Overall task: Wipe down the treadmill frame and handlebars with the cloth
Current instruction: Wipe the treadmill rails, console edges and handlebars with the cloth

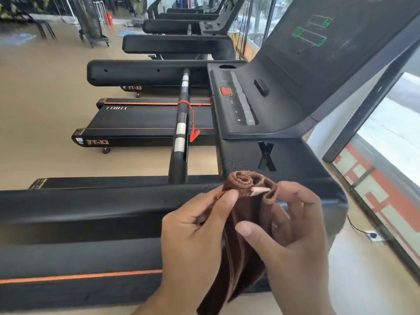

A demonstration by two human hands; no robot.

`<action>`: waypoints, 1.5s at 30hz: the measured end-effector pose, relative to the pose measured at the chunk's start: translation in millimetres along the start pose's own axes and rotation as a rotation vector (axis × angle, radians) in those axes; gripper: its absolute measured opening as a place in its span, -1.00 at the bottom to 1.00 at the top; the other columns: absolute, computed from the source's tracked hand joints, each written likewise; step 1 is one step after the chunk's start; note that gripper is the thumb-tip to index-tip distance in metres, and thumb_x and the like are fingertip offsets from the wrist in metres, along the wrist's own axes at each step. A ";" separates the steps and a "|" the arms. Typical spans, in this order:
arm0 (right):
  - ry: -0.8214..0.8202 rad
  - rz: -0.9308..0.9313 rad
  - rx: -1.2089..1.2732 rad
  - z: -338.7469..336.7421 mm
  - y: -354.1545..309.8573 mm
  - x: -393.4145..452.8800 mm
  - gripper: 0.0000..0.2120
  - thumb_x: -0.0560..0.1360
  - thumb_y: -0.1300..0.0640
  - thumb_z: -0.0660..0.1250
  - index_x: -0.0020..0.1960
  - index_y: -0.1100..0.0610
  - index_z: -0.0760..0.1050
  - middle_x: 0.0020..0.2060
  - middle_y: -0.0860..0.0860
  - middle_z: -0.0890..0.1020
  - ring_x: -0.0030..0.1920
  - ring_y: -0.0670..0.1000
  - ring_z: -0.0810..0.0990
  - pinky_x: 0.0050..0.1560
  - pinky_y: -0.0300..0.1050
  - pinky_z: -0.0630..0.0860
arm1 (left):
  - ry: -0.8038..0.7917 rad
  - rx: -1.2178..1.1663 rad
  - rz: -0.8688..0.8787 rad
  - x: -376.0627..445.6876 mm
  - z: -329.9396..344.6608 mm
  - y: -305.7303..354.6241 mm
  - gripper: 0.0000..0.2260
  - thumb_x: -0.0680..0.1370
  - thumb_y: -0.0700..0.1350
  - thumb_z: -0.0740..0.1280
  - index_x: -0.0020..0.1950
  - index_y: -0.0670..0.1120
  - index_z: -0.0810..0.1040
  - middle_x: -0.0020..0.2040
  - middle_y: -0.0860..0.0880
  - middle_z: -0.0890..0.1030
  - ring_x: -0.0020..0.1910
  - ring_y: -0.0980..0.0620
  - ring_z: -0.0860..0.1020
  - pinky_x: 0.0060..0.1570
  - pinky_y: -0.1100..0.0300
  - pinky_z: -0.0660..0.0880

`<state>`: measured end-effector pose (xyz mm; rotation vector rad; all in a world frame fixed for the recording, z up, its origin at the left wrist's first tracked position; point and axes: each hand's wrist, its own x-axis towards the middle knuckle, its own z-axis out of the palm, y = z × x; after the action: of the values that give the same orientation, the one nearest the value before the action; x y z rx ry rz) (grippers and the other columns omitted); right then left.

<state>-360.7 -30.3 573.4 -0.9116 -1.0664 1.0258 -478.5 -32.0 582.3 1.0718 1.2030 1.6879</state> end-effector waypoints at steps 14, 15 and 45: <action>0.254 -0.183 -0.150 51.3 -17.4 9.1 -0.90 0.31 -0.01 0.50 -0.17 -0.15 0.71 -0.23 -0.09 0.73 -0.19 -0.12 0.67 -0.10 -0.26 0.58 | 0.179 0.334 0.117 50.7 -102.4 11.3 -0.86 0.60 -0.04 0.36 -0.11 0.12 0.69 -0.23 0.18 0.71 -0.20 0.18 0.67 -0.10 0.16 0.58; 0.243 -0.188 -0.152 51.9 -21.6 16.0 -0.91 0.33 -0.01 0.51 -0.16 -0.13 0.71 -0.23 -0.09 0.74 -0.19 -0.12 0.67 -0.10 -0.26 0.58 | 0.204 0.350 0.137 55.8 -110.0 15.1 -0.85 0.61 -0.02 0.34 -0.09 0.12 0.68 -0.21 0.19 0.71 -0.18 0.17 0.66 -0.09 0.15 0.58; -0.608 -0.685 -1.418 206.5 97.7 3.8 -0.50 0.71 -0.07 -0.02 0.39 0.14 0.55 0.28 0.07 0.66 0.27 0.13 0.63 0.29 0.11 0.47 | 0.005 1.469 0.185 78.7 -252.9 -10.6 -0.58 0.69 0.05 -0.05 0.23 0.03 0.59 0.16 0.08 0.62 0.21 0.01 0.51 0.41 0.01 0.30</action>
<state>-579.8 19.7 532.1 -1.1474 -2.5029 -0.2326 -739.8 -32.2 538.0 1.9896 2.4675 0.6743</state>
